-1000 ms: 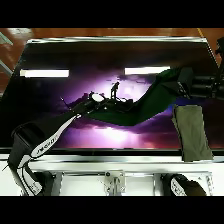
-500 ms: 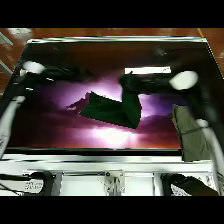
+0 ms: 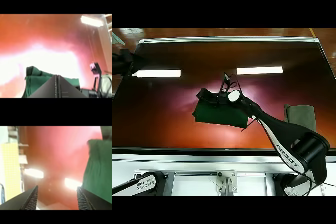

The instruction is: Fold the shirts.

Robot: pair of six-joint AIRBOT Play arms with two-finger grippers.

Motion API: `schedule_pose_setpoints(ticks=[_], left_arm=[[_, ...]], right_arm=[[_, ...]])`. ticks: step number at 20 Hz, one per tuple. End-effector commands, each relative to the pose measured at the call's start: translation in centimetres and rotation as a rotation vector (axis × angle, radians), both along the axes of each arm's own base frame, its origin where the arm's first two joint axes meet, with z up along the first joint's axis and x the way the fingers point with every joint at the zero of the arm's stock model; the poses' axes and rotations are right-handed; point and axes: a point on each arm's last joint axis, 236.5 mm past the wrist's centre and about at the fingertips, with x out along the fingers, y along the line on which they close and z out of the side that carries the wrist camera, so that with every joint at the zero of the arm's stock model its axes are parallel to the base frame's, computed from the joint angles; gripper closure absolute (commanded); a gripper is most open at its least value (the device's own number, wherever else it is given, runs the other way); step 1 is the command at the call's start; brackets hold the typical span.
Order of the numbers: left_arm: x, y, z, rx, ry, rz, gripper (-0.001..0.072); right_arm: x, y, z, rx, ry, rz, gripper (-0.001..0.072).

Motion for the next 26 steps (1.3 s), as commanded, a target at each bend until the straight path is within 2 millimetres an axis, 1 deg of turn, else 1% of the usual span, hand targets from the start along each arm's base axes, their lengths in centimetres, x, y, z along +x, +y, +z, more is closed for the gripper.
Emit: schedule_pose_setpoints(ticks=[1,2,3,4,5,6,7,8,9,10,12,14,17,18,19,22,23,24,25,26], left_arm=[[-1.2,-0.3,-0.5,0.013,0.023,-0.033,0.0668],[-1.2,-0.5,-0.8,0.020,0.021,-0.044,0.0668],[-1.2,-0.5,-1.1,0.026,0.028,-0.044,0.0668],[-1.3,-0.4,-1.3,0.034,0.033,-0.044,0.0669],[-1.3,-0.2,-1.5,0.042,0.036,-0.042,0.0668],[-1.4,-0.3,-1.6,0.043,0.040,-0.046,0.0668],[-1.5,-0.2,-1.6,0.046,0.043,-0.047,0.0668],[-1.6,-0.4,-1.7,0.046,0.047,-0.053,0.0668],[-1.7,-0.5,-1.8,0.046,0.051,-0.061,0.0668],[-1.9,-0.7,-1.8,0.046,0.055,-0.069,0.0668],[-2.0,-1.2,-1.8,0.046,0.057,-0.080,0.0668],[-2.1,-1.7,-1.9,0.046,0.057,-0.091,0.0668],[-2.2,-2.7,-1.9,0.046,0.056,-0.116,0.0668],[-2.3,-3.1,-1.8,0.047,0.056,-0.124,0.0668],[-2.3,-3.5,-1.8,0.047,0.055,-0.133,0.0668],[-2.4,-4.4,-1.8,0.046,0.051,-0.149,0.0668],[-2.3,-4.5,-1.7,0.045,0.046,-0.147,0.0668],[-2.2,-4.6,-1.6,0.045,0.042,-0.146,0.0668],[-2.1,-4.7,-1.6,0.041,0.043,-0.142,0.0668],[-2.1,-4.7,-1.6,0.035,0.049,-0.137,0.0668]], right_arm=[[0.3,-0.4,0.2,0.009,0.018,0.031,0.0119],[-0.5,-1.6,0.4,-0.028,0.017,0.097,0.0119],[-1.3,-3.2,0.5,-0.084,0.013,0.167,0.0119],[-2.2,-5.6,0.1,-0.170,0.014,0.241,0.0119],[-2.9,-8.8,-0.5,-0.274,0.032,0.290,0.0119],[-3.5,-13.1,-1.3,-0.405,0.068,0.325,0.0117],[-4.1,-17.6,-2.3,-0.536,0.111,0.353,0.0057],[-4.8,-22.5,-3.6,-0.658,0.205,0.348,0.0017],[-5.5,-25.7,-4.6,-0.696,0.300,0.325,0.0017],[-5.8,-27.2,-5.4,-0.657,0.362,0.289,0.0017],[-5.3,-27.8,-7.2,-0.531,0.410,0.181,0.0017],[-5.1,-28.0,-9.3,-0.506,0.414,0.116,0.0017],[-5.9,-27.7,-12.0,-0.495,0.451,0.139,0.0017],[-5.7,-27.3,-12.6,-0.472,0.462,0.130,0.0017],[-5.2,-26.6,-13.0,-0.434,0.464,0.113,0.0017],[-4.2,-22.7,-13.3,-0.272,0.452,0.109,0.0019],[-3.9,-21.4,-13.1,-0.218,0.430,0.124,0.0043],[-3.5,-20.5,-12.6,-0.174,0.398,0.142,0.0239],[-3.0,-19.9,-12.0,-0.142,0.355,0.153,0.0543],[-2.2,-20.0,-11.2,-0.119,0.319,0.152,0.0648]])
